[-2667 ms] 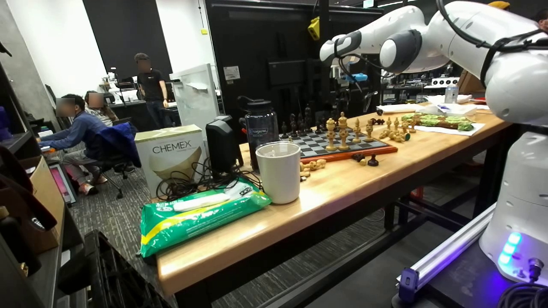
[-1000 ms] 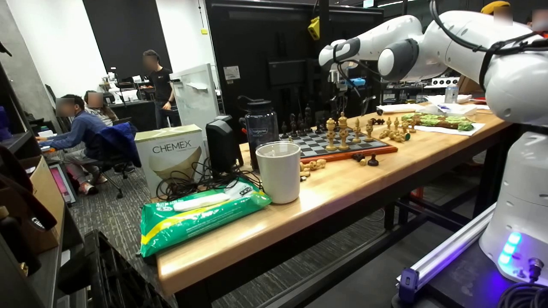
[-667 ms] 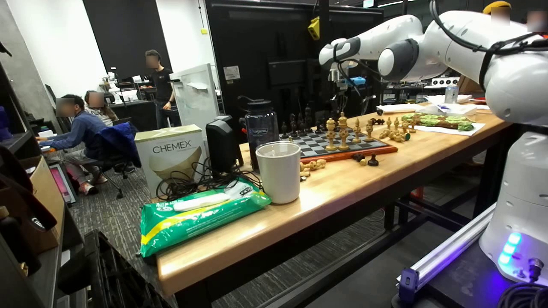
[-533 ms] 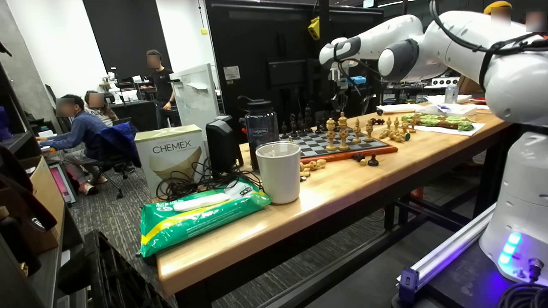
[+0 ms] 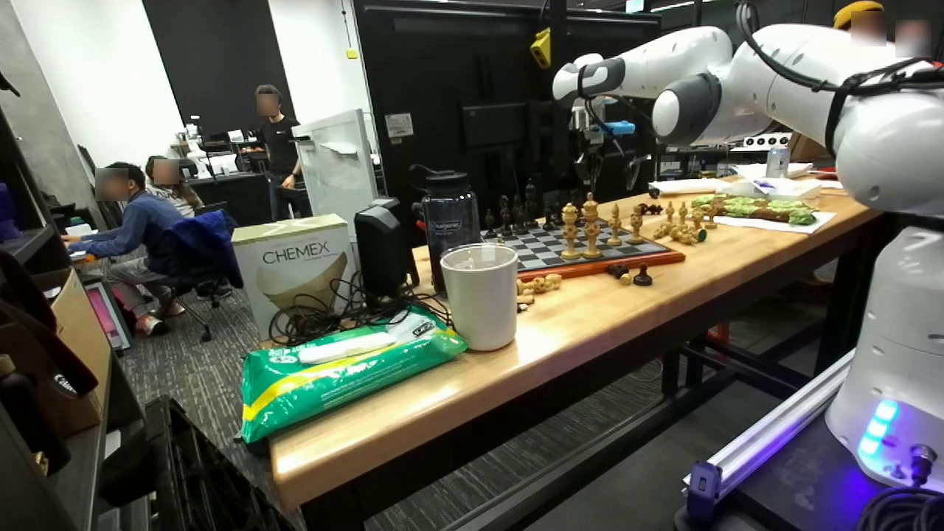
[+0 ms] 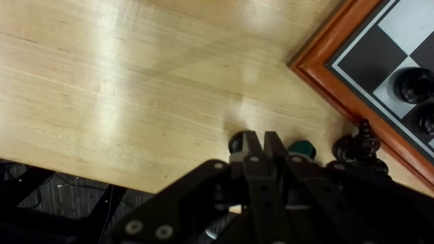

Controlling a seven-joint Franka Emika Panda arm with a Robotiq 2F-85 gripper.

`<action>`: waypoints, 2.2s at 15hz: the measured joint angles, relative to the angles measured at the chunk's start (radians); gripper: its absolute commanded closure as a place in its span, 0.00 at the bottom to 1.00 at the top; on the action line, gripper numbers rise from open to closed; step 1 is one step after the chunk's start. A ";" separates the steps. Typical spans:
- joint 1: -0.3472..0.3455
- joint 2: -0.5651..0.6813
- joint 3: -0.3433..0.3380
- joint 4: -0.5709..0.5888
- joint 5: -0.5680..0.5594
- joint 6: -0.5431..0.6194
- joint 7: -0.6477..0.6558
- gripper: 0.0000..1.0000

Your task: Put the dark brown chess piece on the board

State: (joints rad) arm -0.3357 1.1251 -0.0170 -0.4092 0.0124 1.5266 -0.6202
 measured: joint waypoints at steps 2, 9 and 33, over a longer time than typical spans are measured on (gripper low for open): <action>0.000 0.000 0.000 -0.001 0.000 0.001 0.000 0.45; 0.012 0.000 0.014 -0.001 0.003 0.026 -0.017 0.01; 0.006 0.039 0.041 -0.007 0.006 0.061 -0.068 0.85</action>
State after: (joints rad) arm -0.3298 1.1643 0.0243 -0.4163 0.0182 1.5879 -0.6879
